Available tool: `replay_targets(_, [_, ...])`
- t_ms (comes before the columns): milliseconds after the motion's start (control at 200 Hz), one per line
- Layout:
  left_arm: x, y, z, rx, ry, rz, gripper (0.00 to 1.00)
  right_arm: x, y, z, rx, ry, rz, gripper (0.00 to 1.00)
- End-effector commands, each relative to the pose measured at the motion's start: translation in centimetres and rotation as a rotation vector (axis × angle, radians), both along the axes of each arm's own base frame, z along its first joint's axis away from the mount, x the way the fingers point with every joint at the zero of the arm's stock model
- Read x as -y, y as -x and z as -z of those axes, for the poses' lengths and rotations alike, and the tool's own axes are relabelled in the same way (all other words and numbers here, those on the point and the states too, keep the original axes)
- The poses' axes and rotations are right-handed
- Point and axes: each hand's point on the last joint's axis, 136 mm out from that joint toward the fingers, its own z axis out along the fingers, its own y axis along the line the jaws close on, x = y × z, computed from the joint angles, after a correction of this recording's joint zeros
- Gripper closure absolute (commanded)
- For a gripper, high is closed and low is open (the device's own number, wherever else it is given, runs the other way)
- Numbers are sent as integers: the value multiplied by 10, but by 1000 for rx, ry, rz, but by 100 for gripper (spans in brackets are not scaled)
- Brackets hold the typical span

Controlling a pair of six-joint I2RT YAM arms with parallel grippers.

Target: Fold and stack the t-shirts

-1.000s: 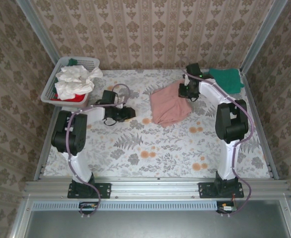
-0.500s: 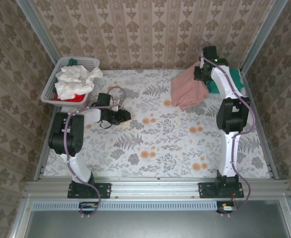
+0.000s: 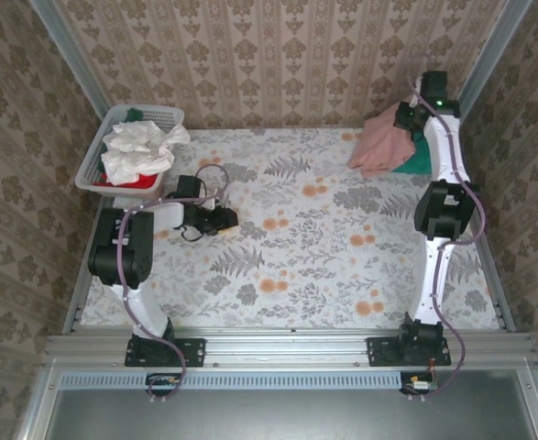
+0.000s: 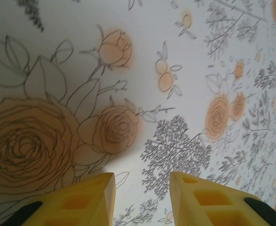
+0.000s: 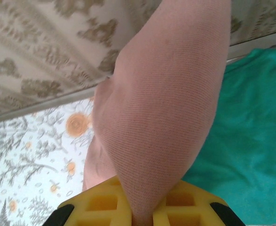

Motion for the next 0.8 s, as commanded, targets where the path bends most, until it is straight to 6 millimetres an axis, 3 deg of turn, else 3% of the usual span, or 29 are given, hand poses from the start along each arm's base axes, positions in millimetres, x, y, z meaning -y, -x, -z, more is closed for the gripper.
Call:
replay_targets(0, [-9,9,1,-5,-37,0,64,37,-14,-37,159,-37,27,100])
replay_targets(200, [-12,14,5,-23,-56,-8,64,100,-3,-42,209,-76,92,100])
replay_targets(345, [-15,19,7,-32,-65,-14,64,141,8,-24,203,-130,125,100])
replay_targets(375, [-15,20,8,-33,-67,-13,64,147,11,-16,186,-134,128,96])
replay_targets(450, [-16,22,8,-37,-71,-15,64,151,17,7,135,-158,114,94])
replay_targets(500, [-16,22,7,-36,-71,-17,64,150,20,24,96,-179,102,83])
replay_targets(605, [-16,21,7,-38,-71,-19,64,140,25,53,30,-235,77,82])
replay_targets(685, [-16,21,4,-35,-70,-17,64,137,27,67,-3,-254,83,89])
replay_targets(745, [-15,21,3,-33,-73,-13,64,138,31,74,-31,-256,106,75])
replay_targets(795, [-16,22,1,-29,-75,-12,64,141,38,79,-65,-243,140,74])
